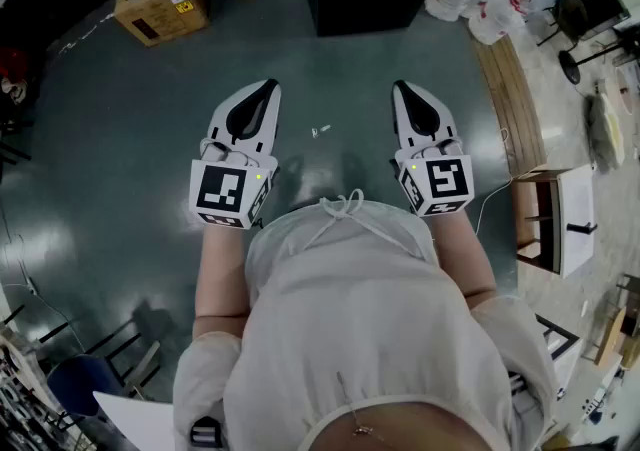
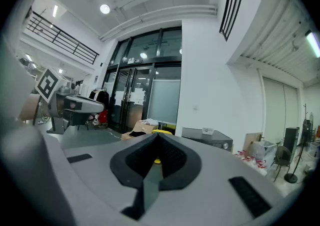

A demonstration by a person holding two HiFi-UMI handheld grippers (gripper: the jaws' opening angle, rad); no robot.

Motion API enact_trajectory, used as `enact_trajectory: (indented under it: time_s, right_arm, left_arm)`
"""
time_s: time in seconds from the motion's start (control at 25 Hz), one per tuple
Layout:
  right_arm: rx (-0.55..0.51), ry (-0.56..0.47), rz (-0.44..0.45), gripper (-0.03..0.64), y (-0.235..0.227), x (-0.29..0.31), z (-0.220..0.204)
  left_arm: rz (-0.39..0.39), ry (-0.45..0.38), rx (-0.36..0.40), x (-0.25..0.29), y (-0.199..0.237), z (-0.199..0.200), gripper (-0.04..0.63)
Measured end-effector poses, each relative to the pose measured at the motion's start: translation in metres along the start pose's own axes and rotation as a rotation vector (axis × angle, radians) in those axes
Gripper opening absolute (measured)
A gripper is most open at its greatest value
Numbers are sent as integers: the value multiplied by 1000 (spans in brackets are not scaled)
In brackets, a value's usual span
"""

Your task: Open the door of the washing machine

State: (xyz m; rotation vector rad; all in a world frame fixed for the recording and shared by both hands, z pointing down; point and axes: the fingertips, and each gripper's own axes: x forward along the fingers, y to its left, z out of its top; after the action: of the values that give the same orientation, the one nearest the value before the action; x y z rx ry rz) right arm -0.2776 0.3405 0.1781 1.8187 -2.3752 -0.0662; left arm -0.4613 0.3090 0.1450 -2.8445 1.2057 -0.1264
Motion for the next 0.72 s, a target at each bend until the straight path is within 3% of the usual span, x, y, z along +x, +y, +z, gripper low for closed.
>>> enact_trajectory:
  time_s: [0.48,0.64,0.68,0.72]
  right_arm:
    - [21,11,-2,2,12,15,-2]
    - [98,16,-43,23,4,23,-9]
    - [115,23,-50,232,1,27,-12]
    - [123,33,-54,376,-3,31,-14]
  left_arm:
    - [-8,-6,-26,1,18,-7,21]
    - [-14,0,-38,5,22,-15,21]
    - [-14,3,-39,7,23,-17,21]
    - [-12,6,-41,9,24,-18,21]
